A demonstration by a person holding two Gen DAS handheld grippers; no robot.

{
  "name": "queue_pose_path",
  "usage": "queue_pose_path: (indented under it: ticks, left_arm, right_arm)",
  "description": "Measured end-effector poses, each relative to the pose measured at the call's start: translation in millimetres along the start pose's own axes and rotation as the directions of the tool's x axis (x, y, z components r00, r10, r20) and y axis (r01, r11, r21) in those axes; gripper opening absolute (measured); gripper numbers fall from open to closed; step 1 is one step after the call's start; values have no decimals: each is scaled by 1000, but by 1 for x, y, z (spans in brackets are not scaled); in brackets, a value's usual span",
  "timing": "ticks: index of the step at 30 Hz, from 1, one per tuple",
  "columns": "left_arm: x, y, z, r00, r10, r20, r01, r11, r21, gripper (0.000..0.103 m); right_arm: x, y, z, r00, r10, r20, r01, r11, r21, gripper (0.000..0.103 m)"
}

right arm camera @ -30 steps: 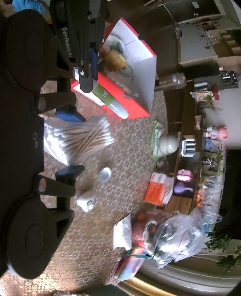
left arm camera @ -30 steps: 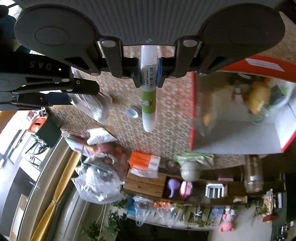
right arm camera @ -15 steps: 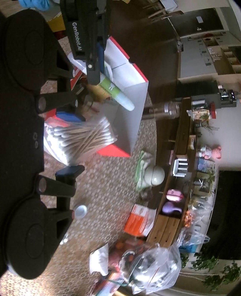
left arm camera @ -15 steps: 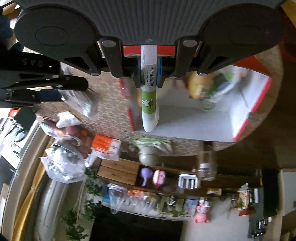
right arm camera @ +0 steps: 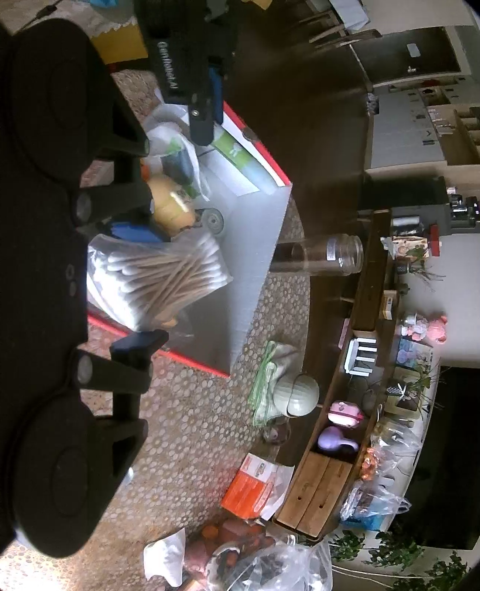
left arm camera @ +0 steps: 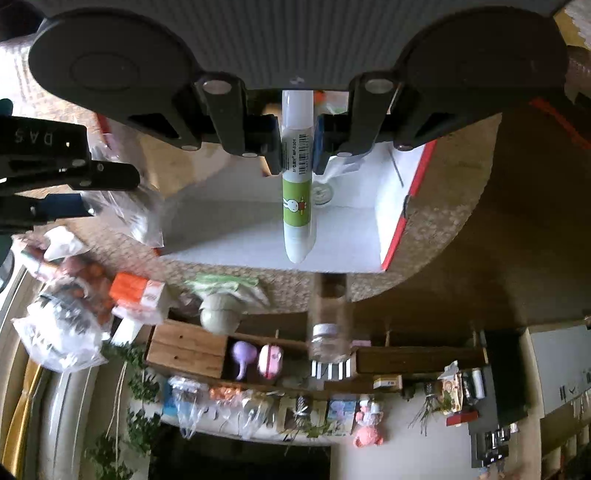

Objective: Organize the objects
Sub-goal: 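Carry the glue stick with left tool while right tool carries the swab bag into the box, then open right tool to drop the swab bag while left tool releases the glue stick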

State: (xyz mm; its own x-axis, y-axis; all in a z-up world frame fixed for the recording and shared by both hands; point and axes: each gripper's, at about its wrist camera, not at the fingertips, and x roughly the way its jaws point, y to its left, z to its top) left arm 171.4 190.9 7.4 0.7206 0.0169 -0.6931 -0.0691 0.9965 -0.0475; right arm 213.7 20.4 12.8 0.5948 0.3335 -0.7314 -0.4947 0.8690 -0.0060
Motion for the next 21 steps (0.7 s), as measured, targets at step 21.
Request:
queue_pose_path:
  ticks: [21]
  left_arm:
    - [72, 29, -7, 987, 51, -154, -49, 999, 18, 16]
  right_arm:
    - [86, 40, -10, 986, -3, -165, -13, 995, -98, 51]
